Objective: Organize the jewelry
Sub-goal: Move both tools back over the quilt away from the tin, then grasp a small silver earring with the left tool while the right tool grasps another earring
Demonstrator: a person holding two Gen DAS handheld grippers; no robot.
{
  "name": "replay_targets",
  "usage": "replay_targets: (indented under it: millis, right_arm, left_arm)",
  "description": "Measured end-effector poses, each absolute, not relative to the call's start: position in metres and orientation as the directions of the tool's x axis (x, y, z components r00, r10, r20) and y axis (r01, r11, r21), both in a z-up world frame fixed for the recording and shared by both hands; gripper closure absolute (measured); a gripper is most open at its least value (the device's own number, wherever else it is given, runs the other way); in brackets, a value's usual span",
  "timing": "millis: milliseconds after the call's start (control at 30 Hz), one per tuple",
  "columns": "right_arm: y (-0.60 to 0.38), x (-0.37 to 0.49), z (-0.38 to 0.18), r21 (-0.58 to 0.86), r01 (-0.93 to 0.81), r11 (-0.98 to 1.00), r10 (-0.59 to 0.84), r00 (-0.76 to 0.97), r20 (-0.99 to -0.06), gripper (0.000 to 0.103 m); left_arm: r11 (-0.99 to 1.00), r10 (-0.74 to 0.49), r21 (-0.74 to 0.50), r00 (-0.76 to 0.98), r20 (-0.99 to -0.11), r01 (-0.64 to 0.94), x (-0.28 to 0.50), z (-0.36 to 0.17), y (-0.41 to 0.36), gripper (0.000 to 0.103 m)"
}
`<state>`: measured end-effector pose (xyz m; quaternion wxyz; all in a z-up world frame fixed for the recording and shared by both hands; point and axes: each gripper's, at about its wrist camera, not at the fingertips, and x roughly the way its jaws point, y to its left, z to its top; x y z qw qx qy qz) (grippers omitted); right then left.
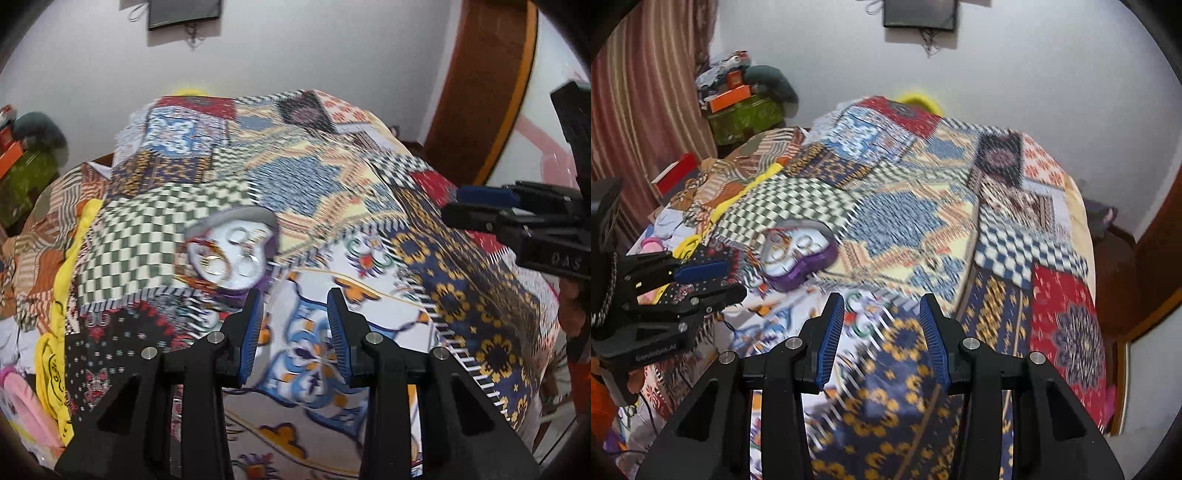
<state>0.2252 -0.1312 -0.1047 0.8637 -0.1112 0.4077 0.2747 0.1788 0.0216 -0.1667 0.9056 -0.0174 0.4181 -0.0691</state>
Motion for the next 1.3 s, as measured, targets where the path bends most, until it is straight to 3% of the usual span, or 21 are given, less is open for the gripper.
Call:
replay_targets:
  millis: [500,633,1067,1300]
  right_arm:
    - [-0.153,0.212,-0.137,0.051,-0.561,0.826,0.375,0.481,-0.792,0.064]
    - [-0.149,0.213,-0.140,0.056,-0.580,0.813,0.388,0.467,-0.794,0.064]
    - [-0.126,0.221,-0.145,0.074,-0.640,0.765,0.432,0.425,-0.795,0.065]
    - [-0.113,0.222,-0.151,0.074,-0.663,0.745,0.441,0.408,-0.799,0.074]
  left_arm:
    - [0.976,-0.211,-0.132,0.603,-0.769,0.173,0.188,-0.193,-0.011,0.068]
    - [0.971,-0.232,-0.145,0.593,-0.771,0.192,0.192,-0.197,-0.013,0.080]
    - [0.969,-0.239,-0.145,0.590,-0.772,0.202,0.199,-0.207,-0.014,0.093]
    - [0.970,-0.232,-0.134,0.607,-0.760,0.203,0.196,-0.206,-0.015,0.094]
